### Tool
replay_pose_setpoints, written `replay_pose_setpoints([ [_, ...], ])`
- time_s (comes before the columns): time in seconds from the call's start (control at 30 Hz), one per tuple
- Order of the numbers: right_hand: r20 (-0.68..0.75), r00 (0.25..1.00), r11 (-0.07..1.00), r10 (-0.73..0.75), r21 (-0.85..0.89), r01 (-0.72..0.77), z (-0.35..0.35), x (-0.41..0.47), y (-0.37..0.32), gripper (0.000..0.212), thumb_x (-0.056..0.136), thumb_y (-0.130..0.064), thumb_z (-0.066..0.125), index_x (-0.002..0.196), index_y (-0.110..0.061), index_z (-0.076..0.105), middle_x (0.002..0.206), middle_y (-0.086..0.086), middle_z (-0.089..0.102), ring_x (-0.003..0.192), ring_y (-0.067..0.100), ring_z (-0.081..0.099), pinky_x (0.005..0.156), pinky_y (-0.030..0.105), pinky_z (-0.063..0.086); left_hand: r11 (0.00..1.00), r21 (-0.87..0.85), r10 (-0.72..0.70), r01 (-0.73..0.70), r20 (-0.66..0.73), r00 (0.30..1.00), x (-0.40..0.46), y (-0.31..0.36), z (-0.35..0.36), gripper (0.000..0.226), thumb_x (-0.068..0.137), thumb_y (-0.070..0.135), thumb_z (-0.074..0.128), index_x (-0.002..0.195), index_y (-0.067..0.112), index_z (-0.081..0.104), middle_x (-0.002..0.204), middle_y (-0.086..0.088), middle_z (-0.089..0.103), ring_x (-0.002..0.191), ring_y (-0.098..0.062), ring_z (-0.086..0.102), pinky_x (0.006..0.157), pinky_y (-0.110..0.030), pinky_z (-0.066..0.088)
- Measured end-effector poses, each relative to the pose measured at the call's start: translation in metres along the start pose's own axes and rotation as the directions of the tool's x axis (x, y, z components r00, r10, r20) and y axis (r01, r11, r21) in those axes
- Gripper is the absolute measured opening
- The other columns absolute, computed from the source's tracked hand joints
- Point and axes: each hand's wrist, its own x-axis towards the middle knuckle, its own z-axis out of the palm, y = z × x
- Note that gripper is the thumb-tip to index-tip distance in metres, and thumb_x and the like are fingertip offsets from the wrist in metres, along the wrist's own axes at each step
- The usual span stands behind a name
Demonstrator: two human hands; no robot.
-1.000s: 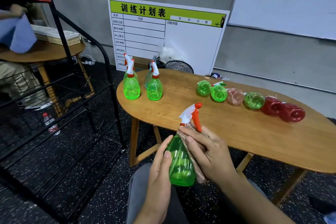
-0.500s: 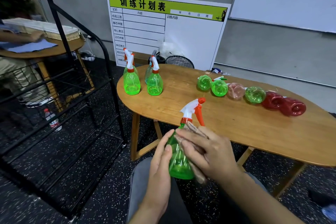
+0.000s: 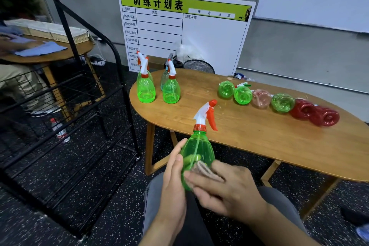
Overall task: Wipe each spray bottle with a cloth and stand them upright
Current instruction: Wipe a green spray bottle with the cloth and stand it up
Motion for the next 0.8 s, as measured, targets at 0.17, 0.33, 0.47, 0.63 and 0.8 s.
replay_pose_setpoints([
  [0.17,-0.105,0.891,0.883,0.441,0.227,-0.410,0.006,0.017,0.022,0.035,0.106,-0.046,0.050,0.132,-0.036,0.070,0.089,-0.011,0.054,0.065,0.008,0.055,0.052,0.030,0.051,0.999,0.038,-0.033,0.032,0.023,0.999,-0.005,0.004,0.003,0.046,0.101,0.041,0.043,0.144,0.030,0.059,0.138,-0.003,0.070,0.130,-0.024,0.066,0.115,-0.054,0.046],
  [0.33,-0.022,0.869,0.802,0.495,0.398,-0.446,0.006,0.021,0.023,0.034,0.104,-0.037,0.056,0.133,-0.030,0.071,0.089,-0.014,0.055,0.072,0.009,0.056,0.064,0.020,0.043,0.997,0.070,0.014,-0.019,0.079,0.997,-0.008,0.004,0.000,0.070,0.090,0.066,0.067,0.149,0.034,0.051,0.142,-0.004,0.068,0.133,-0.027,0.064,0.112,-0.050,0.052],
  [0.47,-0.029,0.822,0.726,0.569,0.488,-0.485,0.003,0.022,0.031,0.034,0.104,-0.032,0.056,0.133,-0.026,0.071,0.095,-0.008,0.064,0.075,0.009,0.059,0.067,0.024,0.046,0.999,0.024,0.027,-0.031,0.135,0.990,-0.008,0.000,0.001,0.089,0.074,0.054,0.090,0.150,0.036,0.049,0.142,-0.008,0.067,0.131,-0.030,0.065,0.104,-0.043,0.057],
  [0.63,-0.070,0.788,0.707,0.612,0.495,-0.505,-0.004,0.026,0.032,0.032,0.103,-0.032,0.053,0.128,-0.025,0.071,0.116,-0.012,0.073,0.109,0.012,0.068,0.091,0.026,0.052,0.999,-0.051,-0.010,0.017,0.138,0.990,-0.004,0.000,-0.001,0.052,0.097,0.038,0.065,0.148,0.044,0.055,0.143,-0.003,0.067,0.131,-0.026,0.065,0.100,-0.043,0.059],
  [0.8,-0.053,0.801,0.733,0.597,0.443,-0.517,0.002,0.026,0.028,0.035,0.106,-0.035,0.050,0.133,-0.026,0.071,0.092,-0.018,0.058,0.078,0.008,0.057,0.070,0.015,0.042,1.000,-0.017,-0.003,0.006,0.139,0.990,-0.005,0.001,0.001,0.048,0.104,0.035,0.055,0.152,0.032,0.051,0.146,-0.002,0.066,0.135,-0.024,0.063,0.116,-0.055,0.043],
])
